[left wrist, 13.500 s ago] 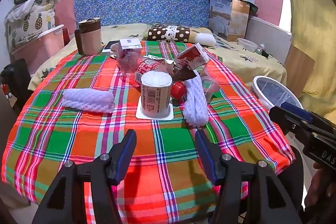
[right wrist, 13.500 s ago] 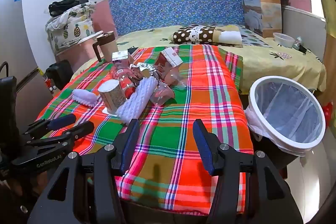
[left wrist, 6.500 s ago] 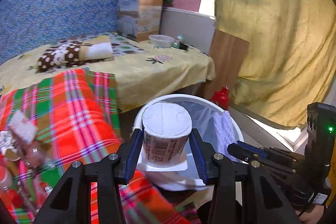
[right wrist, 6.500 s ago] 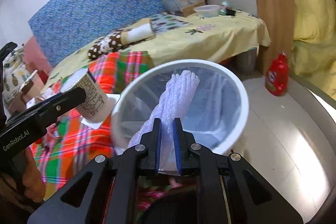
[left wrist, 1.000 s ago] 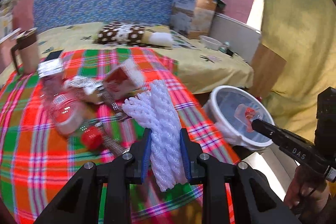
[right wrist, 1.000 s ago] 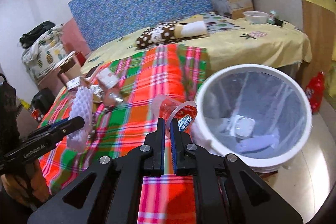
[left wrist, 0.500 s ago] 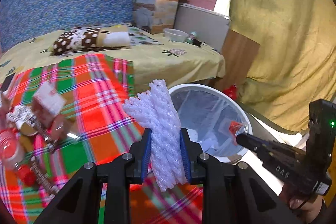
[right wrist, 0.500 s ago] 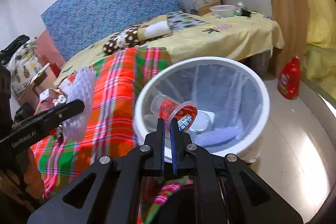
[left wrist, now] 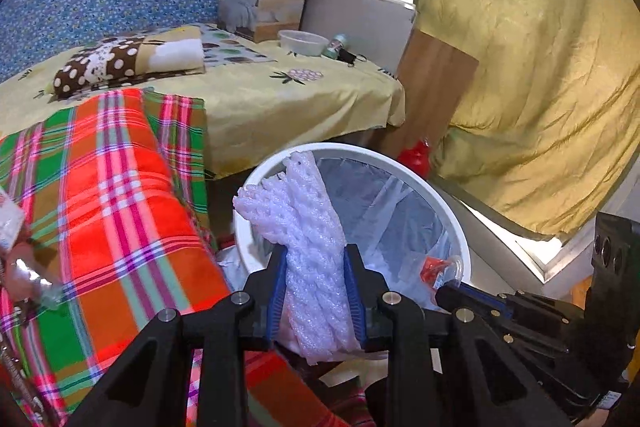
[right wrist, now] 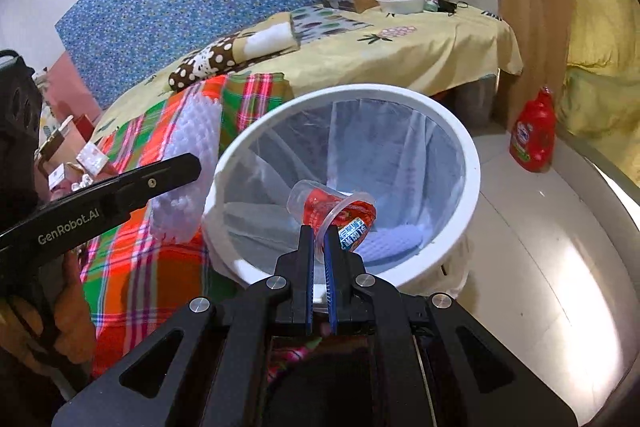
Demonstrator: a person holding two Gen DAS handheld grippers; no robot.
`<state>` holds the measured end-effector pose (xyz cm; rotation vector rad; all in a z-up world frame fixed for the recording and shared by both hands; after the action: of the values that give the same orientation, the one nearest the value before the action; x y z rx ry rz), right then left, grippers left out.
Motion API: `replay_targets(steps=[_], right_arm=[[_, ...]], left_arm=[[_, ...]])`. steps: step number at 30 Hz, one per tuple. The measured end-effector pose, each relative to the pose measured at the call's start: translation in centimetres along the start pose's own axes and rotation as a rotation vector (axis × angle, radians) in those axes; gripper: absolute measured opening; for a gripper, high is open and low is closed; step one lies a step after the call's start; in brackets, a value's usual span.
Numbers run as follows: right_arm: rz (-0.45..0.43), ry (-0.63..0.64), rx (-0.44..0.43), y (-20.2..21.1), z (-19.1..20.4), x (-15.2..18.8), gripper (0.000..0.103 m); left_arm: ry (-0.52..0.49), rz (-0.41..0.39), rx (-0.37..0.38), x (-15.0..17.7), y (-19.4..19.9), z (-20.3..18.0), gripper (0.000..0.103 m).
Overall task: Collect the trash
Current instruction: 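Carry the plastic cup and foam sleeve over the bin while both tools open to drop them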
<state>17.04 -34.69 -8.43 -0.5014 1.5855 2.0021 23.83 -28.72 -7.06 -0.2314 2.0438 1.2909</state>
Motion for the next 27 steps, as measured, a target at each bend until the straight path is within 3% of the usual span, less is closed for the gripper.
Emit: replay_targets(steps=[4, 6, 8, 10, 23, 27], right_arm=[[0.020, -0.001, 0.016, -0.3, -0.3, 0.1, 0.008], [0.019, -0.002, 0.024, -0.2, -0.5, 0.2, 0.013], [0.015, -0.004, 0.025, -0.1, -0.7, 0.2, 0.031], [0.010, -0.007, 0.028, -0.1, -0.8, 0.1, 0.038], [-0.043, 0.003, 0.001, 1.3, 0.3, -0.6, 0.038], [-0.067, 0.029, -0.025, 1.8, 1.6, -0.8, 0.038]], left_arm=[[0.003, 0.022, 0.014, 0.1, -1.2, -0.3, 0.032], [0.008, 0.027, 0.023, 0.1, -1.5, -0.3, 0.034], [0.012, 0.026, 0.031, 0.1, -1.6, -0.3, 0.040], [0.022, 0.025, 0.037, 0.1, -1.5, -0.2, 0.041], [0.047, -0.029, 0.034, -0.1, 1.5, 0.7, 0.045], [0.054, -0.066, -0.001, 0.5, 3.7, 1.4, 0.045]])
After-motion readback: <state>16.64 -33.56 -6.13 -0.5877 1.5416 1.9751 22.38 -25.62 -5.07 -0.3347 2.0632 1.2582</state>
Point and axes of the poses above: each gripper's, at about its wrist camera, not at the fingertips, and y roughly against the way its jaws point, z to its left, x to its underside, the point moved 10 cm from there along -y, roughly the way its jaws point, and after that the axes turned 5 degrees about z, right-handed, at the moved point
